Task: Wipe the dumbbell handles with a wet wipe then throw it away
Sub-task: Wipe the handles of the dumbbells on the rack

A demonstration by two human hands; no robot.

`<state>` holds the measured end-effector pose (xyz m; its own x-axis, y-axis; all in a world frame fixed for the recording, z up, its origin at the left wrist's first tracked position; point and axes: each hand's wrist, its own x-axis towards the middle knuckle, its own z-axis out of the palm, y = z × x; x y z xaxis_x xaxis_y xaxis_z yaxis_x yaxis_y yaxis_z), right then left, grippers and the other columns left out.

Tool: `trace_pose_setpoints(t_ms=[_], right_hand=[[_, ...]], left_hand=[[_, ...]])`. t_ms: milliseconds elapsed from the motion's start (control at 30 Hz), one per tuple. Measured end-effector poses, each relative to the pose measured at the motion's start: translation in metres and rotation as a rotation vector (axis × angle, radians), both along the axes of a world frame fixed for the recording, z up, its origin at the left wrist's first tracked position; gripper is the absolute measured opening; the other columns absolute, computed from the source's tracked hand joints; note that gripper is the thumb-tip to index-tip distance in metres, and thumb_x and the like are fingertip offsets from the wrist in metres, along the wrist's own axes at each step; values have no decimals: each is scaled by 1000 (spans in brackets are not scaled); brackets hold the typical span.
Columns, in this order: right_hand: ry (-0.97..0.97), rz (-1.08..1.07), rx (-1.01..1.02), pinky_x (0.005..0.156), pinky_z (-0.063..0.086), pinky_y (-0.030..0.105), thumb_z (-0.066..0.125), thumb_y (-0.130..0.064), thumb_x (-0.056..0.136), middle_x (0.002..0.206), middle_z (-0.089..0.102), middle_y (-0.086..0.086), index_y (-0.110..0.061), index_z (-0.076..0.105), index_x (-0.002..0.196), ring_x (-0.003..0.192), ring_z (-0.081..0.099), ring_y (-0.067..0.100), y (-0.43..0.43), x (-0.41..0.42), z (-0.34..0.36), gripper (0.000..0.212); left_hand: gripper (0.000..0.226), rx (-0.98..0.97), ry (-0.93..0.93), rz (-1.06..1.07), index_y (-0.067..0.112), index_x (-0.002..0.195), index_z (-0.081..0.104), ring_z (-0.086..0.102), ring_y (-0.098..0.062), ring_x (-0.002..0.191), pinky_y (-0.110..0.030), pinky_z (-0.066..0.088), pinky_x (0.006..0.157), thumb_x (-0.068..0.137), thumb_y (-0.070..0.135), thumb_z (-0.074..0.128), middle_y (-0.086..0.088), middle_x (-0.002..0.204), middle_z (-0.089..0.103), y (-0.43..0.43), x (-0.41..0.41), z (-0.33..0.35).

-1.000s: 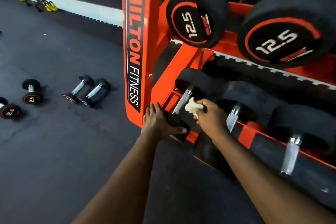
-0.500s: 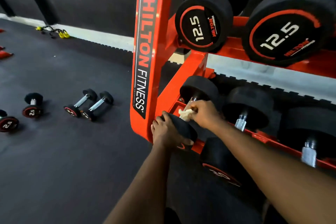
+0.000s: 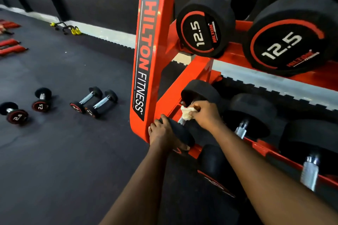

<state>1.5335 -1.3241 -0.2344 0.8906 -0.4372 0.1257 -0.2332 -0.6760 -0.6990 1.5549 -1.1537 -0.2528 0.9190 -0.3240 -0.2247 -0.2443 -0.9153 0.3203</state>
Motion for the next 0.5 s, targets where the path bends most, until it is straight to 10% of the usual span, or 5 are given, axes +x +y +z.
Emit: trace_pose_setpoints(t_ms=[500], right_hand=[[-254,50,-5,87,50,22,55,12,66,93,74,-1,-19,80,87,90,67,16,17,0,-41,46]], left_hand=[[133,66,59,-77,4,141,29,48,-39,130,-45,41,108,46,79,83,-18,139,46,-1,16,16]])
